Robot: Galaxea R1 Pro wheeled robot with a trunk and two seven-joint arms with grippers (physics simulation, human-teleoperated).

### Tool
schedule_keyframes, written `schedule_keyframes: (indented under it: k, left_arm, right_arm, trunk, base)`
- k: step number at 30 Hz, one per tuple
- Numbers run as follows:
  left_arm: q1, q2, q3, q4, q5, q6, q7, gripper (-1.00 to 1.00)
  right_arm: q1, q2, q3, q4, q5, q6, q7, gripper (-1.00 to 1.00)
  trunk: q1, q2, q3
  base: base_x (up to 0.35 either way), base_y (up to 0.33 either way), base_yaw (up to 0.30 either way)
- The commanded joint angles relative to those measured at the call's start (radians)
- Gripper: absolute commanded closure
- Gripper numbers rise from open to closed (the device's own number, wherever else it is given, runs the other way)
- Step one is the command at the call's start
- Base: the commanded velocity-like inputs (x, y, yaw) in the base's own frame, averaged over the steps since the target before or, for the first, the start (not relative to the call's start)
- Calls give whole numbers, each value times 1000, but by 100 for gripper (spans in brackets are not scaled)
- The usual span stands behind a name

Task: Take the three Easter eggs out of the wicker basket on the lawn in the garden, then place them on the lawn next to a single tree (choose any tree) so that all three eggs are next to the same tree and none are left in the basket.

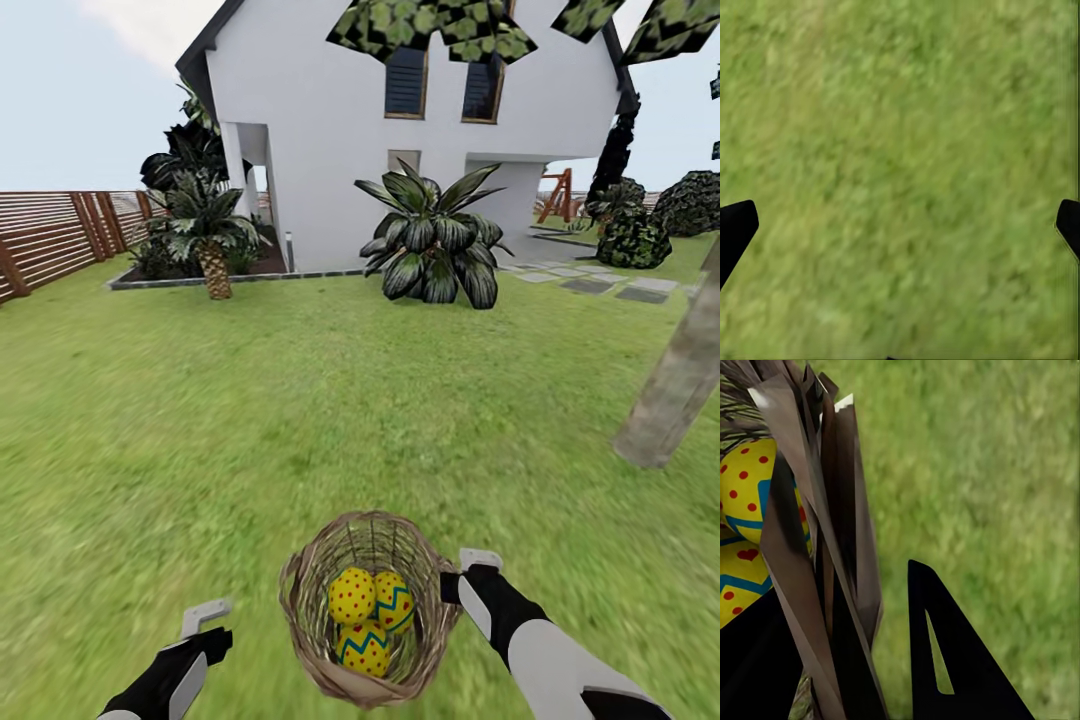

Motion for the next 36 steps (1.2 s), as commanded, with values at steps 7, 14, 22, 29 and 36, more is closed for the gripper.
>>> schedule_keyframes:
  k: [7,14,22,29,36]
  left_arm:
    - [0,0,-1,-2,9,6,3,-100]
    - [0,0,-1,-2,9,5,3,-100]
    - [0,0,-1,-2,9,5,3,-100]
    - [0,0,-1,-2,9,2,3,-100]
    - [0,0,-1,-2,9,2,3,-100]
  right_arm:
    - [0,1,-7,-2,-4,4,-3,100]
    - [0,1,-7,-2,-4,4,-3,100]
    - [0,1,-7,-1,-4,4,-3,100]
    - [0,1,-7,-1,-4,4,-3,100]
    - [0,1,-7,-1,-4,4,-3,100]
  trunk:
    - [1,-1,0]
    - [1,-1,0]
    - [1,-1,0]
    - [1,-1,0]
    - [1,-1,0]
  base:
    - [341,0,-76]
    - [341,0,-21]
    - [341,0,-67]
    - [341,0,-1]
    - [341,0,0]
